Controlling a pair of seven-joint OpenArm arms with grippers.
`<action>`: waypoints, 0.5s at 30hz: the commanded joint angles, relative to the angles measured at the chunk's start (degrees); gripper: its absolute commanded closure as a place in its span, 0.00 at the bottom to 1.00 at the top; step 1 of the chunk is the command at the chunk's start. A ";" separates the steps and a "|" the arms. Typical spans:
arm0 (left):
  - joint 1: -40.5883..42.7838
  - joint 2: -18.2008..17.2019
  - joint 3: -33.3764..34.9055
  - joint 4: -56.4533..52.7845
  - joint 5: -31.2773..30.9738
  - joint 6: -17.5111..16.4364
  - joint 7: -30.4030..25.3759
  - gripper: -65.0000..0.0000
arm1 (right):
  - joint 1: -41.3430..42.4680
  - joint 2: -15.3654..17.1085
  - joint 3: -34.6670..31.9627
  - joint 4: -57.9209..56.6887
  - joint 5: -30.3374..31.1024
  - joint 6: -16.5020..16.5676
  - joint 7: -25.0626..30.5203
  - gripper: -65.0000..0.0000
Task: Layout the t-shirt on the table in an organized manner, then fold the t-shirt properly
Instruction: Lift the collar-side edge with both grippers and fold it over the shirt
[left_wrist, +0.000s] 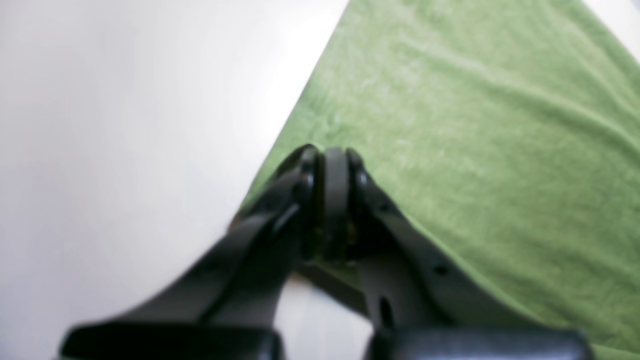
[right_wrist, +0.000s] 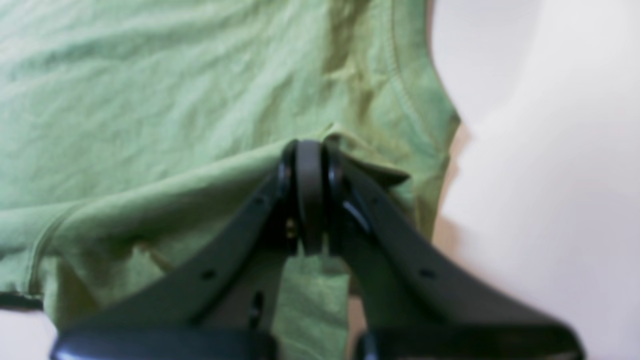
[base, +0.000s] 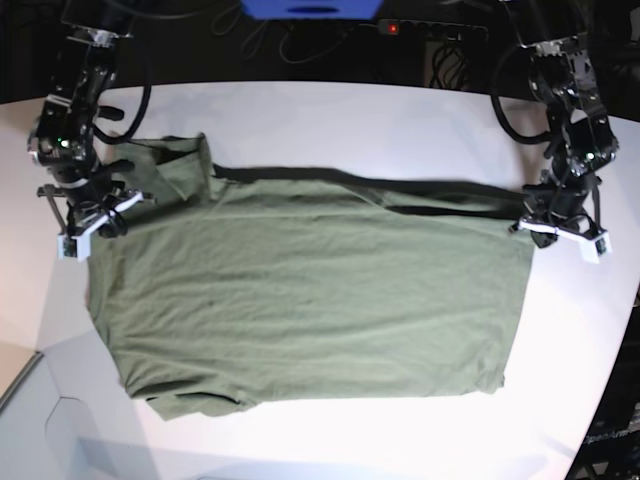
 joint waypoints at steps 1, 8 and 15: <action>-0.75 -0.75 -0.29 1.00 -0.24 -0.12 -1.37 1.00 | 1.04 1.21 0.22 0.24 0.17 0.04 1.52 1.00; -1.63 -0.93 -0.38 -1.29 -0.24 -0.12 -1.46 1.00 | 3.59 2.27 0.22 -3.19 0.26 0.04 1.52 1.00; -3.30 -0.58 -1.70 -1.46 -0.24 -0.12 -1.46 1.00 | 4.90 2.27 0.13 -3.19 0.26 0.04 1.61 1.00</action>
